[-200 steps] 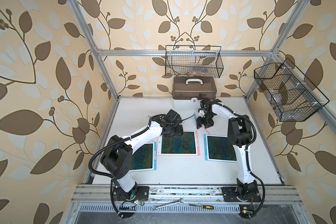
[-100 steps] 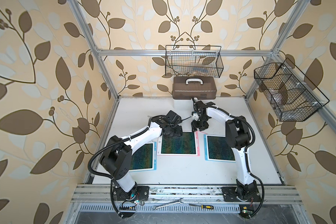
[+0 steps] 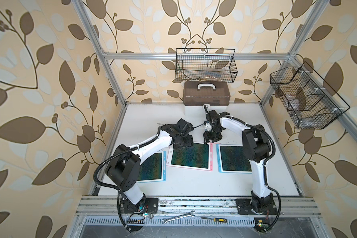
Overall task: Place the stylus back onto the writing tablet
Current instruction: Move the stylus to the center of the board, then move the writing tablet to the center of the board.
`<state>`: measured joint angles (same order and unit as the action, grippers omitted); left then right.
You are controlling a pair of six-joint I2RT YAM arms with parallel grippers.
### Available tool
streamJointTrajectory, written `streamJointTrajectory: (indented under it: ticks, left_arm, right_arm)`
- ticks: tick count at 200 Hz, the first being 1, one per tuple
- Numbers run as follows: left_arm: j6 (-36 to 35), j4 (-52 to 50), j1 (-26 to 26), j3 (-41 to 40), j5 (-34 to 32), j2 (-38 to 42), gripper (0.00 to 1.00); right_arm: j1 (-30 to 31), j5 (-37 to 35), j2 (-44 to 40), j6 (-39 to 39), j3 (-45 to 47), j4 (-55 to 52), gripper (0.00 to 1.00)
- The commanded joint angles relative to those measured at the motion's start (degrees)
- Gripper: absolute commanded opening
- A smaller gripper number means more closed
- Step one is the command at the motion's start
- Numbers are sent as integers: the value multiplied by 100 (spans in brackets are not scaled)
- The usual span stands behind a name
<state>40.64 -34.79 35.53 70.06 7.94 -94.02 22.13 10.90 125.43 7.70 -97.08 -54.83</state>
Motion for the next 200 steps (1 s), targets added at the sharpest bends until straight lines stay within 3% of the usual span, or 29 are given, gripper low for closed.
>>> streamJointTrajectory:
  ticks: [1,57,133,200]
  left_arm:
    - [-76,-284,-46,13,-167,103,76]
    - [-211,-565,-44,-534,-58,386,76]
    - [-84,-432,244,-1747,94,952,77]
    - [162,-109,279,-2148,67,772,77]
  right_arm:
    - [37,-108,41,152,-23,-151,69]
    - [53,-269,-780,618,240,78,75]
    - [362,136,-1939,1464,1689,643,77]
    - [487,291,-2320,2133,2980,1402,77]
